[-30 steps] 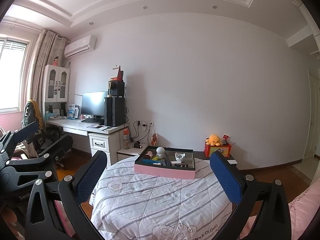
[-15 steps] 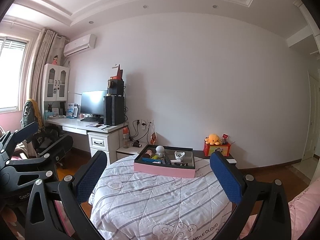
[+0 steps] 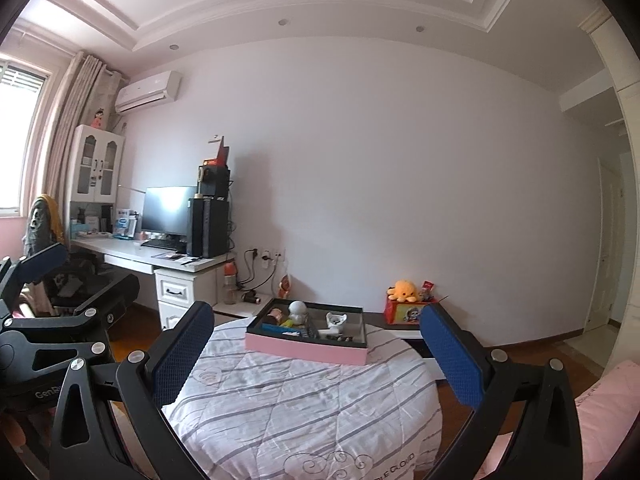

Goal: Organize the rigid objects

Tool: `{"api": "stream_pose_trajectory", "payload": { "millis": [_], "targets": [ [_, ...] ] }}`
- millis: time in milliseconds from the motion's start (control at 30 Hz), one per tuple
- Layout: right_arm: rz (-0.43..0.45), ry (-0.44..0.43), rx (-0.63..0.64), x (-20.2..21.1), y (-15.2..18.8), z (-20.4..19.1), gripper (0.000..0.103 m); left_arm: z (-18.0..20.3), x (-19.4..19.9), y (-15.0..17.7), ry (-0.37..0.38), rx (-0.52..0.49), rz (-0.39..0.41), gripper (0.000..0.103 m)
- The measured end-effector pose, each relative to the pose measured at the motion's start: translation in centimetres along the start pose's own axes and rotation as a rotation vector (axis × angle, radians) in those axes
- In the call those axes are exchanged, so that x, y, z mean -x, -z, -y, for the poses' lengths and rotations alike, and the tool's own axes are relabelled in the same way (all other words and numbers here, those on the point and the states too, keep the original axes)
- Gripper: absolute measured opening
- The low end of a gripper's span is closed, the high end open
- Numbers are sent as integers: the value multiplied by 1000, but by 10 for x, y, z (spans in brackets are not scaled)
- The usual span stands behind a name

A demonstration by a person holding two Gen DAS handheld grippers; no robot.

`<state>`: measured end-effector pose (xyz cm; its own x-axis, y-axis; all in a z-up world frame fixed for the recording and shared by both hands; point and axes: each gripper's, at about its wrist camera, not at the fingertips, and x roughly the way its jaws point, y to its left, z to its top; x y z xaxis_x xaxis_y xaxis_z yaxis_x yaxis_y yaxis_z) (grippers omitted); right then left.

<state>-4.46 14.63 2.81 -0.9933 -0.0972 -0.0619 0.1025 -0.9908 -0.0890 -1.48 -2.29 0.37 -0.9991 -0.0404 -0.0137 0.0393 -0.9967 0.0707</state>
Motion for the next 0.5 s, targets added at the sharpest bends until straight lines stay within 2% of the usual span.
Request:
{"api": "stream_pose_trajectory", "payload": {
  "millis": [500],
  "targets": [
    [-6,-6,-18,-1,2,2,103,3,1,-3,-15,-17,10,103]
  ]
}}
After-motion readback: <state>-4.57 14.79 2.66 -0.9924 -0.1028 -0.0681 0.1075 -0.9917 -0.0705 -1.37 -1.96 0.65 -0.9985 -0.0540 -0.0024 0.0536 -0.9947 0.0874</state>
